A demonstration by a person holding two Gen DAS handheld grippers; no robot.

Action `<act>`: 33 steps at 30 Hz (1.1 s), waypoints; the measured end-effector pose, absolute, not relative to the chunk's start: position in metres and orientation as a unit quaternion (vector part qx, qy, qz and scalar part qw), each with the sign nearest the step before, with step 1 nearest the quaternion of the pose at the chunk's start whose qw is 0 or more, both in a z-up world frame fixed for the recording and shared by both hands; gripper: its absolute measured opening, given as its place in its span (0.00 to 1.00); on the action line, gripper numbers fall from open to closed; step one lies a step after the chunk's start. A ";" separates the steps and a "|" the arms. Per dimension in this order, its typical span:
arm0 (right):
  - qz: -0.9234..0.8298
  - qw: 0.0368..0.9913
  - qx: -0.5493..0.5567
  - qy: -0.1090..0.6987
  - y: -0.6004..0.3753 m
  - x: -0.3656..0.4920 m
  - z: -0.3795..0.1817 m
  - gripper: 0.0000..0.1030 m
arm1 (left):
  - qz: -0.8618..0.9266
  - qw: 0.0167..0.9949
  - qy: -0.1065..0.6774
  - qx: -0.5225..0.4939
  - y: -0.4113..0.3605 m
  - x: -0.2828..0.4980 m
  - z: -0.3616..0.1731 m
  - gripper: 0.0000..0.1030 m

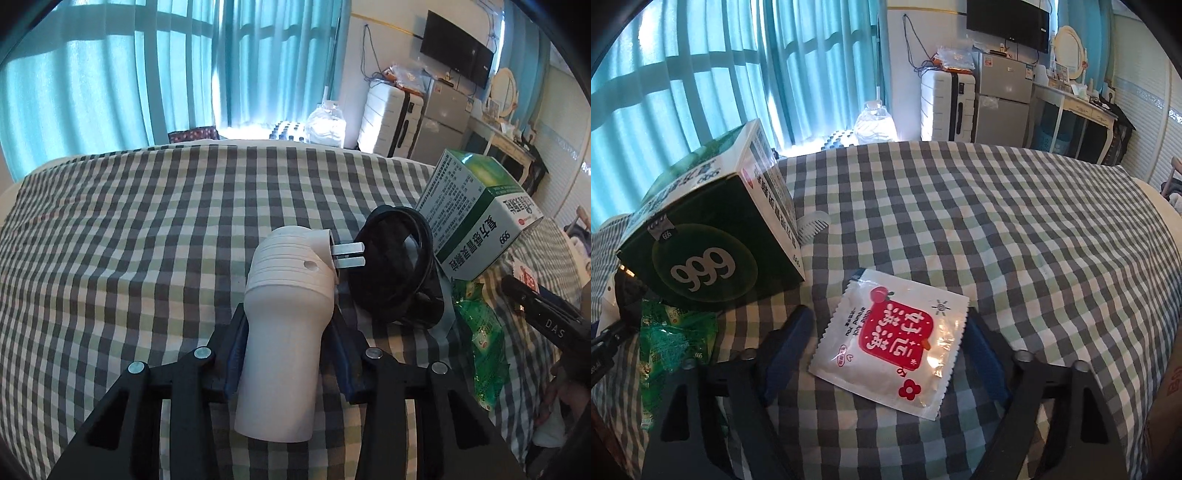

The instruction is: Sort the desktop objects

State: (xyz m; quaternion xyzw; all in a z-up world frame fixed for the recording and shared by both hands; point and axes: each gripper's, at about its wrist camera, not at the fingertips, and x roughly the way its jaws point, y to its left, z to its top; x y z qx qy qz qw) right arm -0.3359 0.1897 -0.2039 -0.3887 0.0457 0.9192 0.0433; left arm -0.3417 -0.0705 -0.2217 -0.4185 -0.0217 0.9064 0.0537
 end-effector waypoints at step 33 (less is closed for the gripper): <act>0.932 -0.051 -0.358 0.026 0.218 -0.169 -0.098 0.42 | 0.904 0.072 -0.077 -0.413 -0.024 -0.182 -0.128 0.40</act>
